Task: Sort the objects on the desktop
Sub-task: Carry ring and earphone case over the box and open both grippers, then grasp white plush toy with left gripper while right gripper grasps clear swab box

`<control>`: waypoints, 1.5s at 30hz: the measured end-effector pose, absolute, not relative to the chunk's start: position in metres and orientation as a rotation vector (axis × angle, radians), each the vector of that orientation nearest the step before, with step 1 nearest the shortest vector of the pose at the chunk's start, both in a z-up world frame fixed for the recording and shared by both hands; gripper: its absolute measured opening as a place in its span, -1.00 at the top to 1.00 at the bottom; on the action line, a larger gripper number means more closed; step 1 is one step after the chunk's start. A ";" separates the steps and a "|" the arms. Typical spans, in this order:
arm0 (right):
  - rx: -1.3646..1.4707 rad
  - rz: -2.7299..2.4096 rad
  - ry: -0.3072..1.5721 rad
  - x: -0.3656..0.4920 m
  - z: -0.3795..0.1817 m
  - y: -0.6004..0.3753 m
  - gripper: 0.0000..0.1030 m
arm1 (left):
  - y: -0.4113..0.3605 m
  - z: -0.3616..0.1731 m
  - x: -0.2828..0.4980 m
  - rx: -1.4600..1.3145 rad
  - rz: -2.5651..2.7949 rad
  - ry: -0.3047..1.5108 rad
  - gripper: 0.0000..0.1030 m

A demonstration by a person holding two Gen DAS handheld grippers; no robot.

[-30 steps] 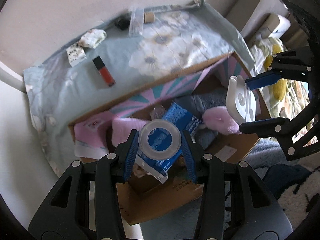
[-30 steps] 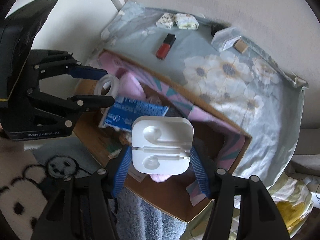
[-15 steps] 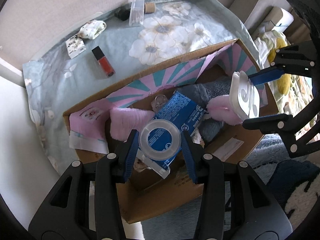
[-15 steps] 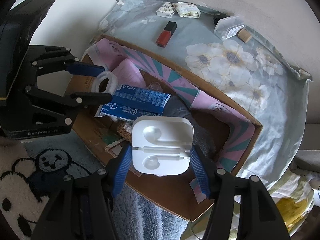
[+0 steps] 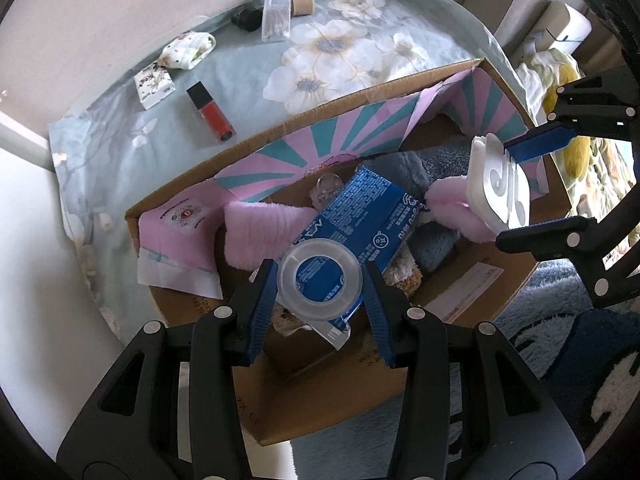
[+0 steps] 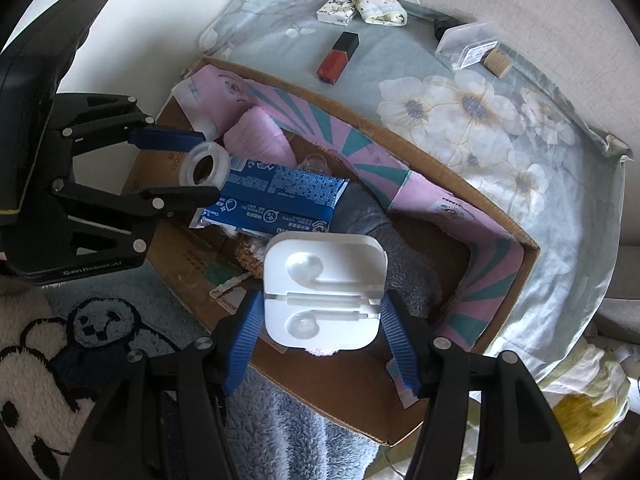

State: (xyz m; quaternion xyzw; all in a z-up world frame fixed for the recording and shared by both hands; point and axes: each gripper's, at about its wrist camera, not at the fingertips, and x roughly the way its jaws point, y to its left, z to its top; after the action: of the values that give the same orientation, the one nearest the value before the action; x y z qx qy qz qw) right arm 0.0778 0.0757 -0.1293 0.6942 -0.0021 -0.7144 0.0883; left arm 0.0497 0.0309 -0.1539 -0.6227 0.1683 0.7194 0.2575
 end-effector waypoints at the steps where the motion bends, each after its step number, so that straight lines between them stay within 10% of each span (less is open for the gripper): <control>1: 2.068 -2.126 -0.014 0.078 -0.130 0.076 -0.09 | 0.031 -0.155 0.050 -1.704 1.947 0.466 0.11; 4: 2.085 -2.127 -0.080 0.077 -0.132 0.081 -0.26 | 0.033 -0.160 0.051 -1.727 1.971 0.535 -1.00; 6: 2.098 -2.132 -0.090 0.077 -0.132 0.083 -0.69 | 0.031 -0.159 0.051 -1.720 1.984 0.528 -0.99; 12: 2.081 -2.148 -0.070 0.082 -0.130 0.086 -0.98 | 0.024 -0.154 0.048 -1.716 2.003 0.426 -0.99; 45: 1.963 -2.417 0.009 0.072 -0.075 0.121 -0.98 | 0.003 -0.095 0.029 -1.525 2.201 0.228 -0.99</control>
State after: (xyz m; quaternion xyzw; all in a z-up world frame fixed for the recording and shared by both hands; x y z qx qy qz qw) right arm 0.0722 0.1212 -0.0747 0.6304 0.0028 -0.7761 0.0138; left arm 0.0291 0.0033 -0.0950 -0.5528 0.0827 0.7979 0.2255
